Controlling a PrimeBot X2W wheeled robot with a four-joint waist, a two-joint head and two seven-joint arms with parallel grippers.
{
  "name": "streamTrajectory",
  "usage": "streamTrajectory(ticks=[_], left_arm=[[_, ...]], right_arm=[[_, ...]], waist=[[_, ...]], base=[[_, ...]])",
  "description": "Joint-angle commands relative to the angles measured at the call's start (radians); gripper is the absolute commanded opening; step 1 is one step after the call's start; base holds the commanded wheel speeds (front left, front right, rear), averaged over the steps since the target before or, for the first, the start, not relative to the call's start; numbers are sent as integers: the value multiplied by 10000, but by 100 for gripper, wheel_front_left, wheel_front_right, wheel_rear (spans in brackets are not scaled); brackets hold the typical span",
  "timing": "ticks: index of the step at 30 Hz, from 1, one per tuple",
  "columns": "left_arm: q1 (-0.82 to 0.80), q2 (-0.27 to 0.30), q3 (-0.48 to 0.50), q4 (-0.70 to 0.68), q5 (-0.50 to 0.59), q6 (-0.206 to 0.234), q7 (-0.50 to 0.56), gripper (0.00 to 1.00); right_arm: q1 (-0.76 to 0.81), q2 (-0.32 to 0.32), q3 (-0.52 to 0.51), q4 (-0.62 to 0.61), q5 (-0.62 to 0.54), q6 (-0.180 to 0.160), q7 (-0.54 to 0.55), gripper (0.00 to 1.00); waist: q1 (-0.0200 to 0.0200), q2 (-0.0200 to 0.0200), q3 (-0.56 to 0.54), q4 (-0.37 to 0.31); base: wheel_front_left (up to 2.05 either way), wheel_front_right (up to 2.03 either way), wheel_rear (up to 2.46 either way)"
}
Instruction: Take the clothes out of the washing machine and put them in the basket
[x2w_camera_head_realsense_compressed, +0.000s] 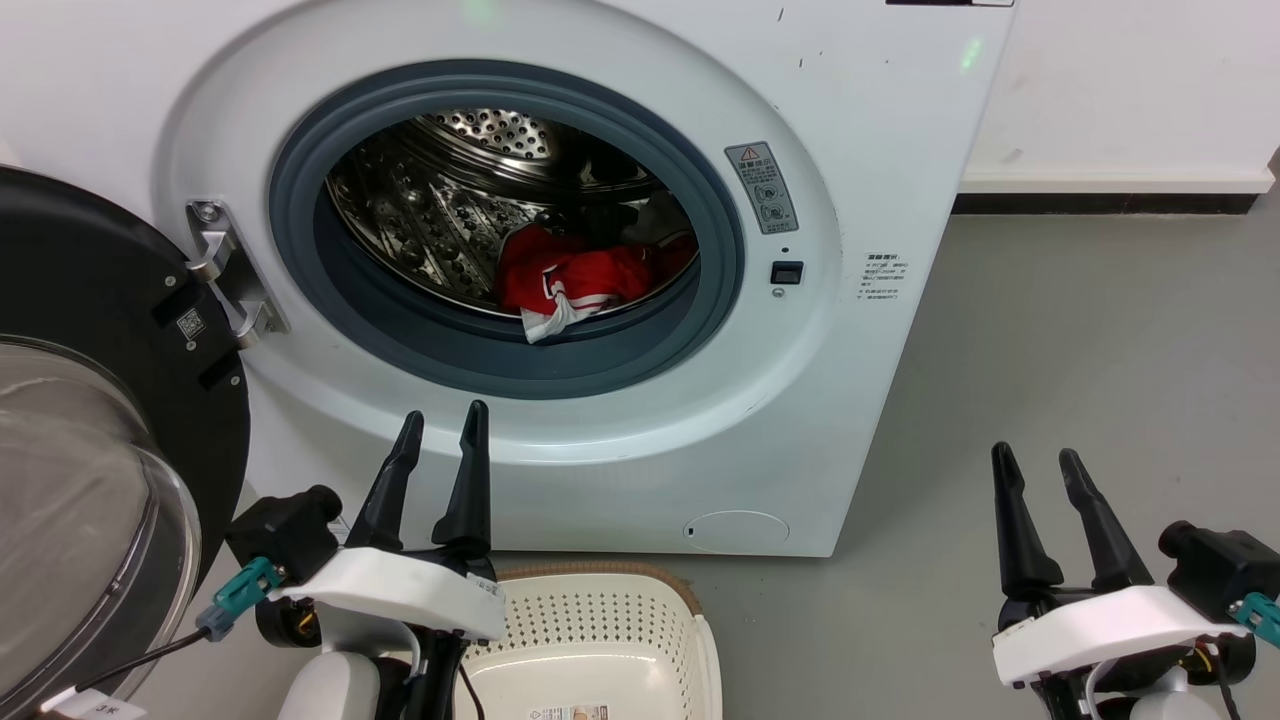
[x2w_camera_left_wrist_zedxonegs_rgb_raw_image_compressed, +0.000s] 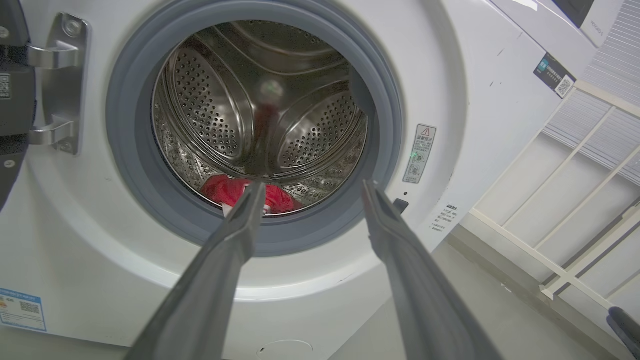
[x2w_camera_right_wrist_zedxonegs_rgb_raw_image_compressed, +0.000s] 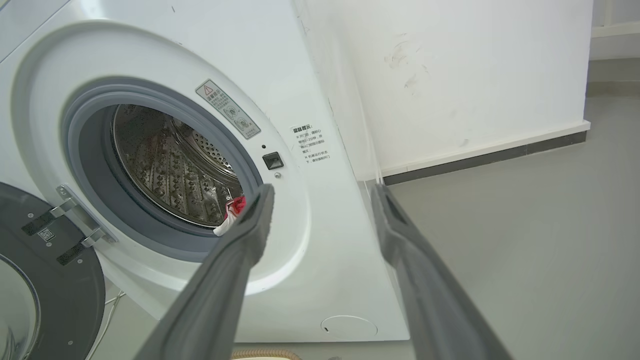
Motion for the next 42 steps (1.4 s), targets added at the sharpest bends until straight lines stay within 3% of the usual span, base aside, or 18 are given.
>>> streamTrajectory(ticks=[1,42], left_arm=[[-187,25,-38,-50,229,25,-63,100],[-158,30,-122,648,3893,373,-931,100]], right_arm=[[-31,-13,28,-56,-223,0,-93,100],[82,-7,125,-138,-3703,-1,-605,100]], waist=[[0,-1,-2,-1],[0,-1,-1,81]], base=[[0,0,0],[0,0,0]])
